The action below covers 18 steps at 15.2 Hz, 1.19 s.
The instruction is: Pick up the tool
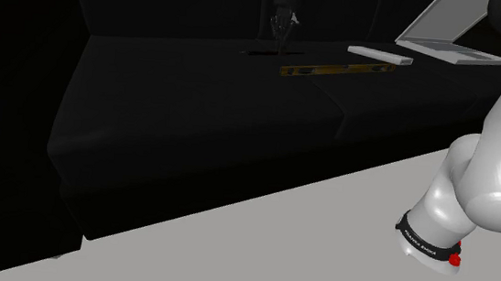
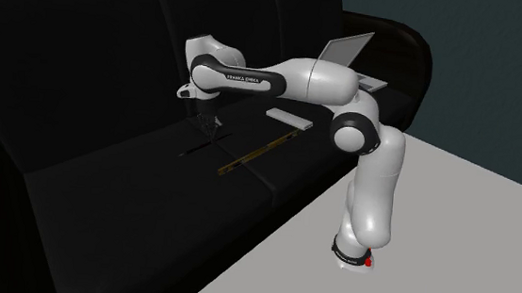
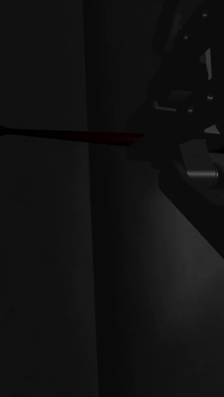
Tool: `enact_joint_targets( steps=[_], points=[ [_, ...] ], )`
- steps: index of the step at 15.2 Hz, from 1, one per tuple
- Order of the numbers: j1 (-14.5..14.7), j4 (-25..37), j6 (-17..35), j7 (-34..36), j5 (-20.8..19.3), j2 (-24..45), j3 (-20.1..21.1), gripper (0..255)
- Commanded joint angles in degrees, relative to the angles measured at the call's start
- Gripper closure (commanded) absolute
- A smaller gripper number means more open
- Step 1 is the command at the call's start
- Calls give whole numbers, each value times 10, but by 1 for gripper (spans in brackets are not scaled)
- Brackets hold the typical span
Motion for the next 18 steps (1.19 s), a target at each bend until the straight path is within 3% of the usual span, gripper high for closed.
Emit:
enact_joint_targets(
  steps=[1,5,18],
  points=[
    [1,-2,-1,0,0,1,1,255],
    [0,11,-11,0,1,3,0,255],
    [-12,178,-133,-2,15,51,-4,255]
  ],
)
